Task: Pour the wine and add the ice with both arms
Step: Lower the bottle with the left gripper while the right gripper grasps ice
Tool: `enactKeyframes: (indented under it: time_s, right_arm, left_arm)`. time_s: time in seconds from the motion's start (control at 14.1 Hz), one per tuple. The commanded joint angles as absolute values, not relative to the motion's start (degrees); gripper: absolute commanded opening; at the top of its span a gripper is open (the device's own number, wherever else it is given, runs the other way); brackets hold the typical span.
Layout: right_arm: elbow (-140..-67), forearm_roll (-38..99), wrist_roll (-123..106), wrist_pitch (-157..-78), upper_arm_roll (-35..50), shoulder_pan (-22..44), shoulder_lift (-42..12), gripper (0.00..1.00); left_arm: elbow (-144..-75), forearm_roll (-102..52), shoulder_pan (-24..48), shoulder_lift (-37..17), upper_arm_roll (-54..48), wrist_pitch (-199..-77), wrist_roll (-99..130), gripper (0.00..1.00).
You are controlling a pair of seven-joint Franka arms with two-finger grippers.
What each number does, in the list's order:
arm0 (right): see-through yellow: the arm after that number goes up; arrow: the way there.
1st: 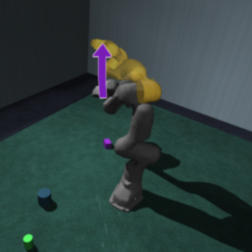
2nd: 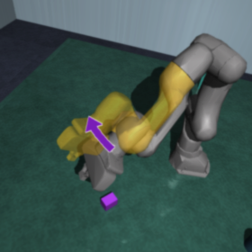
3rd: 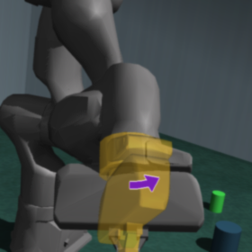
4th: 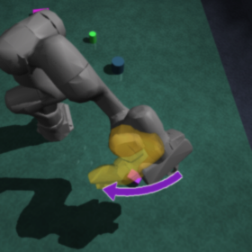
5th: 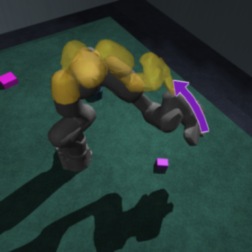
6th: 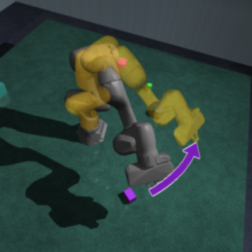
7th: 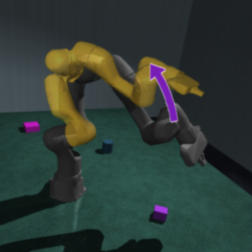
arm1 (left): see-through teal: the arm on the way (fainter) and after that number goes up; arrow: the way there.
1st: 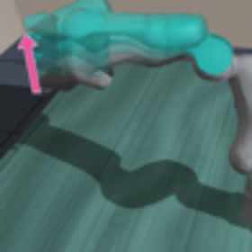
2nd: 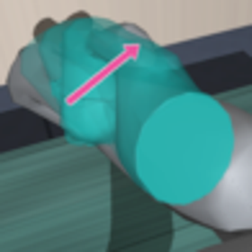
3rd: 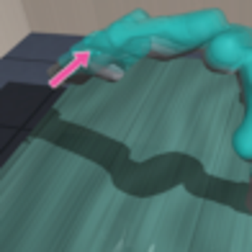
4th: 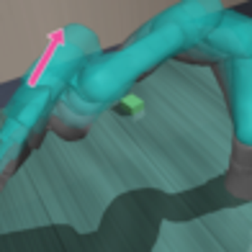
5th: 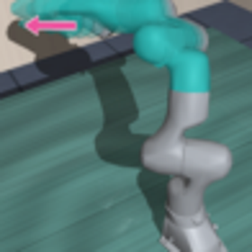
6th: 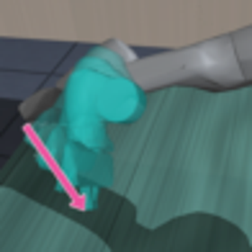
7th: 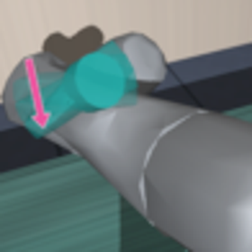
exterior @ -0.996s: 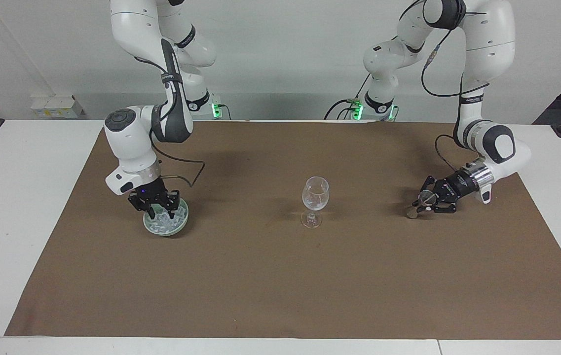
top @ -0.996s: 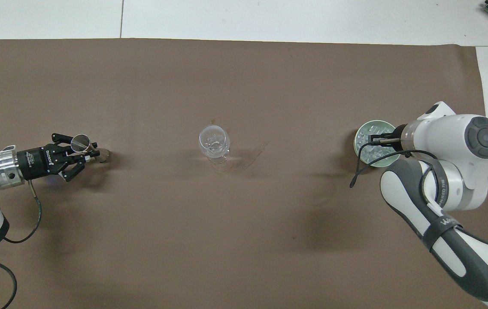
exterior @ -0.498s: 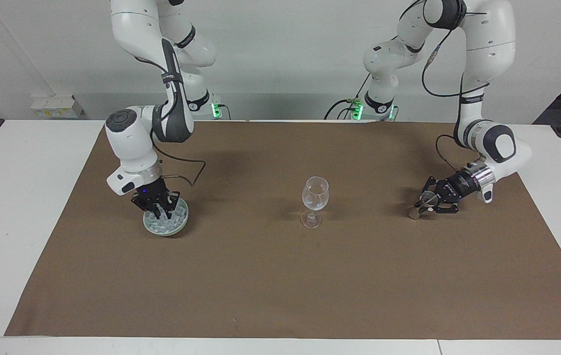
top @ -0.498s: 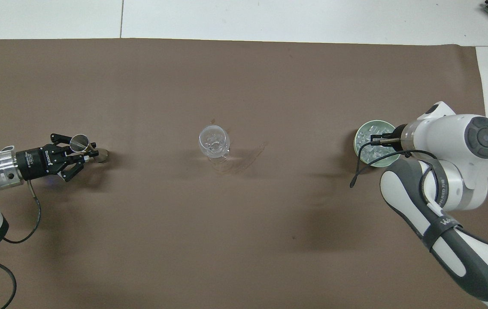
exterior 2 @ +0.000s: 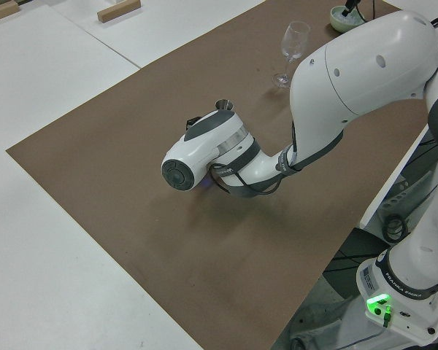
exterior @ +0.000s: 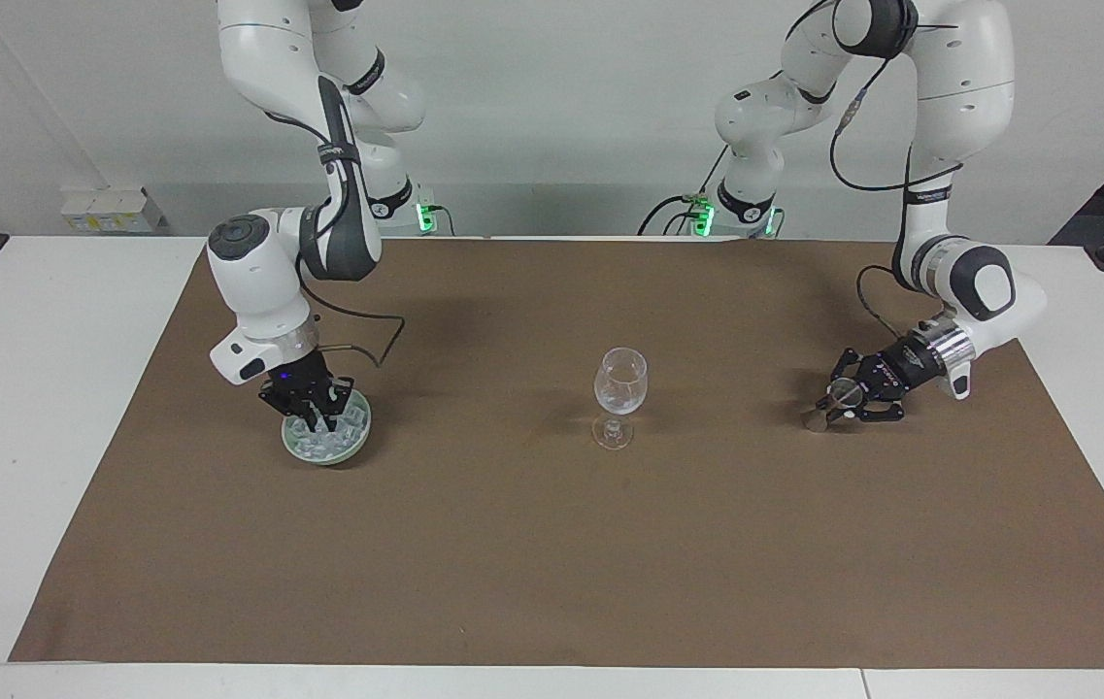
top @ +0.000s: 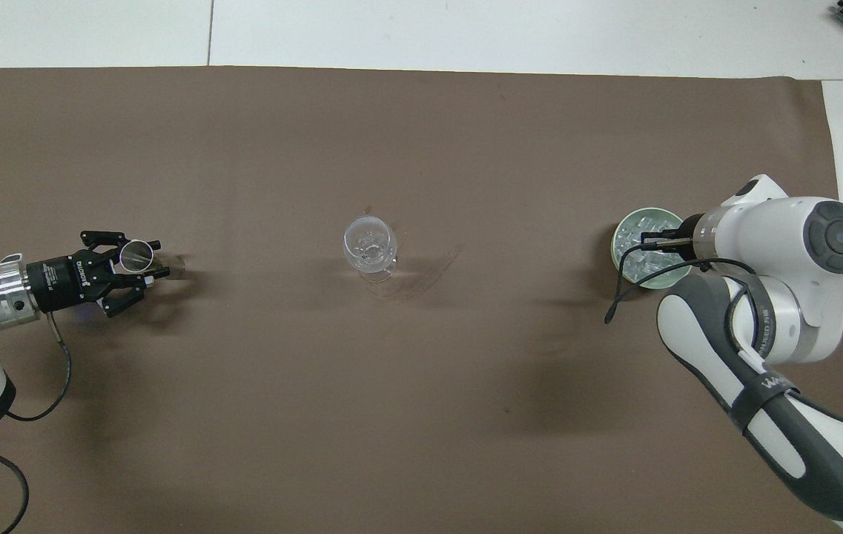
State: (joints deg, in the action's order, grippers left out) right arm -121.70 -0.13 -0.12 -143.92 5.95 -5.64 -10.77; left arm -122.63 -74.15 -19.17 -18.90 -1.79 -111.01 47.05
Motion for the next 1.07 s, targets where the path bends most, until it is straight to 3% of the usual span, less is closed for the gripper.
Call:
enactKeyframes:
  time_s: [0.0,0.14,0.21,0.57,1.0]
  right_arm:
    - [-120.77,-0.09,-0.7,-143.0,6.24,-6.24,-8.88,0.0]
    - [-117.97,-0.09,-0.79,-137.67,6.24,-6.5,-7.39,0.0]
    - [-116.64,0.0,-0.79,-134.85,6.33,-6.59,-6.95,0.0]
    - [-107.07,0.35,2.27,-126.23,6.59,-6.15,-6.24,0.0]
    - [-94.24,3.69,14.2,-114.71,11.41,-5.89,-5.19,0.0]
  left_arm:
    - [-123.93,-75.32,-18.9,-18.28,-1.67,-112.41,45.97,0.71]
    - [-123.66,-74.8,-18.98,-18.37,-1.67,-112.24,45.97,0.96]
    - [-123.58,-74.19,-18.98,-18.37,-1.58,-112.06,45.97,1.0]
    - [-122.7,-66.91,-19.95,-18.2,-1.49,-112.15,45.79,1.0]
    - [-115.93,-49.25,-20.92,-15.3,-1.05,-110.57,45.71,1.0]
